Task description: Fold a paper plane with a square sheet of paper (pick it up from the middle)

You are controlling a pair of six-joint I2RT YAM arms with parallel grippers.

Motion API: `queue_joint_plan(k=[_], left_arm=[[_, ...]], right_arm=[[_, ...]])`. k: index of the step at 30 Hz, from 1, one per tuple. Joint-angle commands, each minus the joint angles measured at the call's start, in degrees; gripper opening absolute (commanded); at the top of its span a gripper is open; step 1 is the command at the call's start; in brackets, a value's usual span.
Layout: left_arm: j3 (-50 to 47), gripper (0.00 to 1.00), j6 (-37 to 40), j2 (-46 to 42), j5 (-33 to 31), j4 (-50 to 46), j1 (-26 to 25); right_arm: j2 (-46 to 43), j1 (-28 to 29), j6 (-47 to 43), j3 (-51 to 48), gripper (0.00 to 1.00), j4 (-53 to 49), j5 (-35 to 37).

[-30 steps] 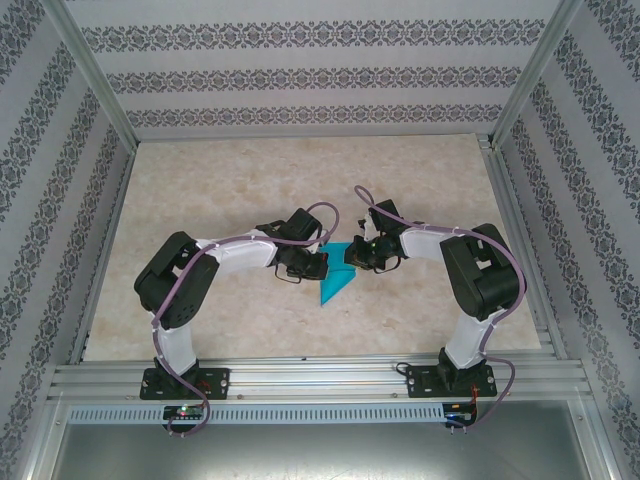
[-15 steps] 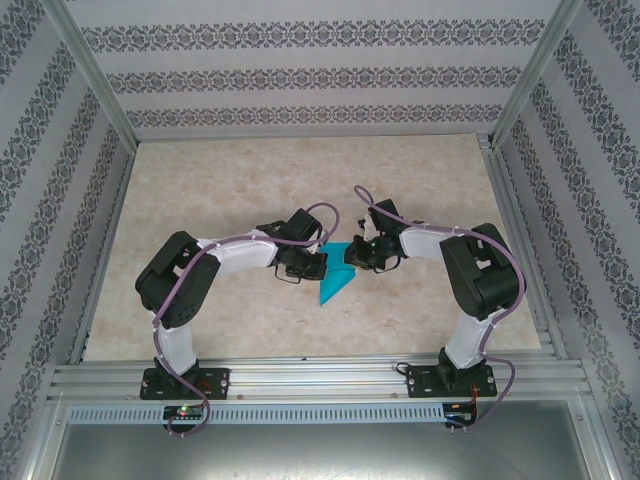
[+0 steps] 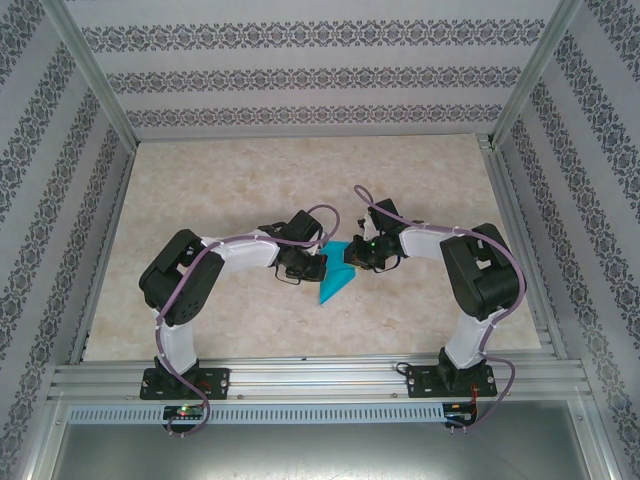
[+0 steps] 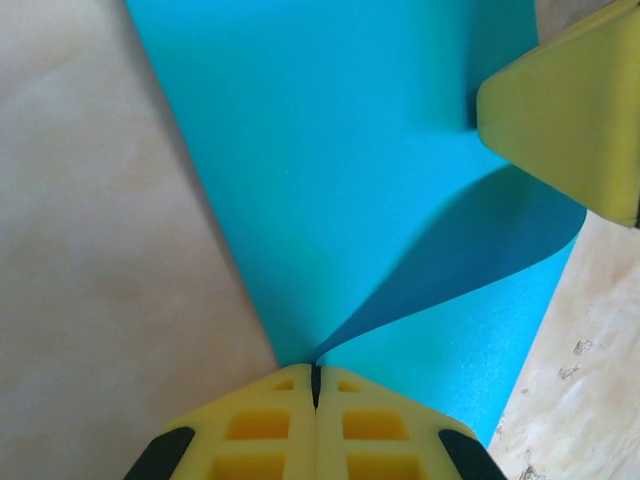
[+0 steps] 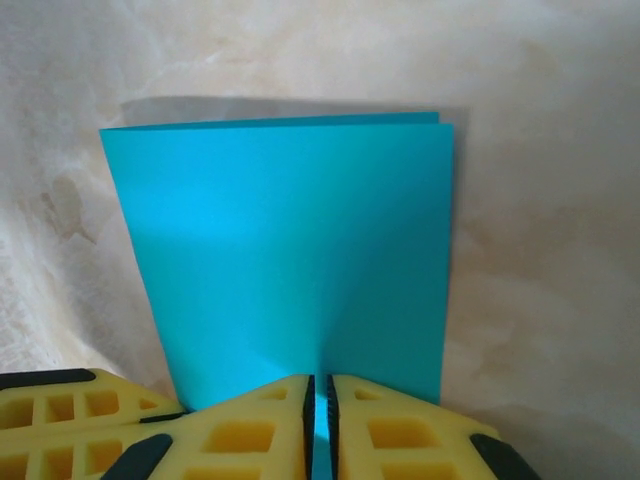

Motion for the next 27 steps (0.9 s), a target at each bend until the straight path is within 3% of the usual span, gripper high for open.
queue_joint_plan(k=[1,6,11,14,19,27], left_arm=[[0.3,0.03,0.1,1.3,-0.5,-1.8,0.5],[0.4,0.03,0.0,1.2,-0.4,-1.7,0.6],[0.3,0.03,0.0,0.9,-0.2,-1.8,0.6],[0.3,0.03,0.3,0.6,0.0,-2.0,0.6],[0.4,0.03,0.5,0.6,-0.1,-2.2,0.6],[0.1,0.03,0.6,0.9,0.1,-2.2,0.6]], right_arm=[[-4.9,-0.2,0.8,1.0,0.20,-2.0,1.1],[-15.3,-0.4,3.1,-2.1,0.20,-1.1,2.6],[-24.8,1.8,10.5,-14.3,0.09,10.0,1.3],[-28.1,6.5,16.0,-21.3,0.06,19.3,1.3],[-26.6,16.0,21.7,-25.7,0.05,26.6,6.0],[-18.7,20.7,24.5,-24.6,0.05,32.5,6.9]])
